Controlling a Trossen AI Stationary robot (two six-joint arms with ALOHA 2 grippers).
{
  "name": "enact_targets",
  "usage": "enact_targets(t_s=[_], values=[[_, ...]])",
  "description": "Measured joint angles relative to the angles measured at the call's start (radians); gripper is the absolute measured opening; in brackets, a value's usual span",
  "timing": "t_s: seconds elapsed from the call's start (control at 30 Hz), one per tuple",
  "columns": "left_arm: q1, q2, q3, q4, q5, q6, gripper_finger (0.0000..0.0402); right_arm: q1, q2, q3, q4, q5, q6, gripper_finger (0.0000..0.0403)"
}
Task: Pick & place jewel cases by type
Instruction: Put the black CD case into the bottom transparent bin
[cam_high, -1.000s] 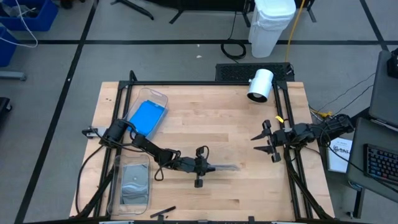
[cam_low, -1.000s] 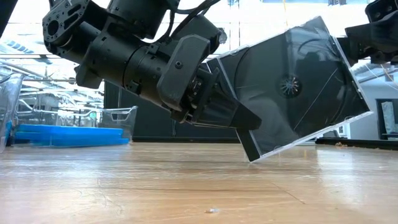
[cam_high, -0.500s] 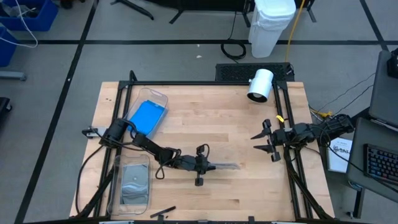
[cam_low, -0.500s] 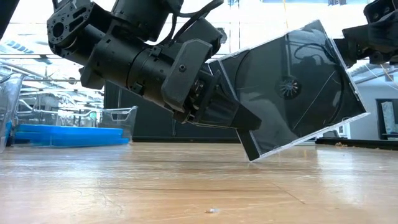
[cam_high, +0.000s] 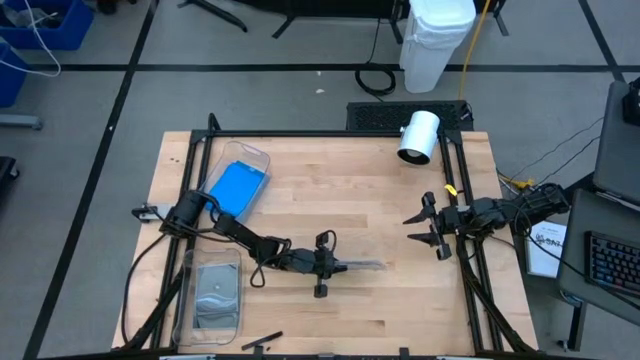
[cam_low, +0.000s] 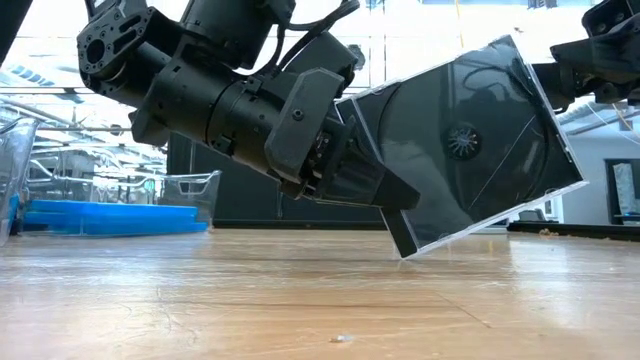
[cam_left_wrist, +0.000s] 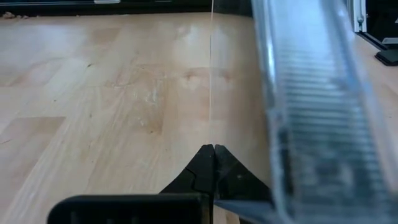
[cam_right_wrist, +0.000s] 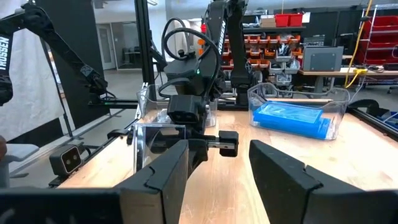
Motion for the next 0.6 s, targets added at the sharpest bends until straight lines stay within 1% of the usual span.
enact_targets(t_s=[0.3, 0.47, 0.6], values=[[0.0, 0.001, -0.001, 0.011, -0.001, 0.004, 0.0033, 0.0, 0.0, 0.0, -0.001, -0.004, 0.001, 0.0164], [0.011, 0.002, 0.002, 0.04, 0.006, 0.047, 0.0033, 0.0, 0.0, 0.0, -0.001, -0.004, 0.001, 0.0164], [0.022, 0.002, 0.016, 0.04, 0.02, 0.033, 0.0033, 0.0, 0.0, 0.0, -0.001, -0.004, 0.001, 0.0164]])
